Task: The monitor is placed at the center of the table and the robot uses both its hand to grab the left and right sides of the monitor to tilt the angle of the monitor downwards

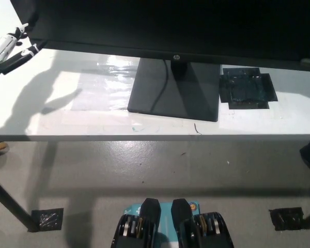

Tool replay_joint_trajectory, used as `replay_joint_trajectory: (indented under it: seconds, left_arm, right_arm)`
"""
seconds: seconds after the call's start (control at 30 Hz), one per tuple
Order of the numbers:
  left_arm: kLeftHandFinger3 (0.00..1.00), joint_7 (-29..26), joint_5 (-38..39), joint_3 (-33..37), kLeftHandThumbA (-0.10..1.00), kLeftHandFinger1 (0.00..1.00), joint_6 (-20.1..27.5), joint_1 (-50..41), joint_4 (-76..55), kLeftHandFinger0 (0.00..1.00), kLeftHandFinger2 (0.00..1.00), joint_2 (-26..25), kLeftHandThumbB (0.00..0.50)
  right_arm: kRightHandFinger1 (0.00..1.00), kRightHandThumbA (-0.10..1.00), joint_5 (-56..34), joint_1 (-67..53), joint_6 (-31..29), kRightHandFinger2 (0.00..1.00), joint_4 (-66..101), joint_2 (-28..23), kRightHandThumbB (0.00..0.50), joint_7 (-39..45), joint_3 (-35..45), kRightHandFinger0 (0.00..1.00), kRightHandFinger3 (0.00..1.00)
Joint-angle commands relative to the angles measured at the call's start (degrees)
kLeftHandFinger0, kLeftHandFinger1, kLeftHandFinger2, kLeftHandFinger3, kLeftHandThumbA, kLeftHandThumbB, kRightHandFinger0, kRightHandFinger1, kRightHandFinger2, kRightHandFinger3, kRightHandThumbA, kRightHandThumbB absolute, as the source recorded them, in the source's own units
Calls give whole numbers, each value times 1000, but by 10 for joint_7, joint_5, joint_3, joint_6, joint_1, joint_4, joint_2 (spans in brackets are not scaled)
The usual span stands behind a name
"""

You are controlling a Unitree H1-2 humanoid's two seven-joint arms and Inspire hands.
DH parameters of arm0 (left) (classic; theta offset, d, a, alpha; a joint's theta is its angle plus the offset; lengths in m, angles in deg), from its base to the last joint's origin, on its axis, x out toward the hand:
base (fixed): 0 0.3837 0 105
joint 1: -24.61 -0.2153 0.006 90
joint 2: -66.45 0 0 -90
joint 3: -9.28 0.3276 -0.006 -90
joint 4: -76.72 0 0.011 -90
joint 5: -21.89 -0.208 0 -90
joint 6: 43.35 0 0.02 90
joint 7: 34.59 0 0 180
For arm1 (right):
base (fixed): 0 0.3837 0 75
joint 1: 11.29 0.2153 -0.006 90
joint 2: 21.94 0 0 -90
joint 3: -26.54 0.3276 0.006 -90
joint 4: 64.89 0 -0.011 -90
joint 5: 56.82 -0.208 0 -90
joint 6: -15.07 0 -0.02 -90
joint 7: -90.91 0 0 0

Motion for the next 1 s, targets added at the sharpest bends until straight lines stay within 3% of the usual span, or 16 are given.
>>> replay_joint_trajectory:
  seconds: [0.0,0.17,0.53,0.57,0.67,0.77,0.83,0.87,0.97]
  left_arm:
    - [1000,-45,-86,53,870,1000,6,106,55,1000,1000,39,423]
    - [1000,-54,-97,69,879,1000,-10,121,65,1000,1000,39,398]
    - [1000,-66,-97,85,882,1000,-11,125,87,1000,1000,41,403]
    - [1000,-73,-99,87,865,1000,-8,125,88,1000,1000,42,385]
    - [1000,-77,-99,89,886,1000,7,120,88,1000,1000,42,411]
    - [1000,-64,-77,75,902,1000,26,103,75,1000,1000,37,466]
    - [1000,-44,-54,59,885,1000,33,90,60,1000,1000,31,463]
    - [1000,-40,-54,57,940,1000,23,73,34,1000,1000,24,471]
    - [1000,2,-1,24,896,1000,20,15,-42,1000,1000,6,446]
  right_arm:
    - [1000,692,142,109,32,1000,-2,33,492,-227,-80,1000,1000]
    - [1000,668,149,112,43,1000,-6,36,489,-248,-103,1000,1000]
    - [1000,692,165,105,74,1000,-13,36,498,-292,-155,1000,1000]
    - [1000,694,165,103,75,1000,-13,35,499,-298,-159,1000,1000]
    - [1000,716,160,94,68,1000,-15,33,500,-314,-162,1000,1000]
    - [1000,809,126,74,28,1000,-1,27,500,-319,-129,1000,1000]
    - [1000,848,86,61,-12,1000,14,22,500,-298,-89,1000,1000]
    - [1000,847,50,47,-50,1000,31,17,493,-274,-55,1000,1000]
    - [1000,888,-9,-26,-50,1000,167,-6,491,-208,17,1000,1000]
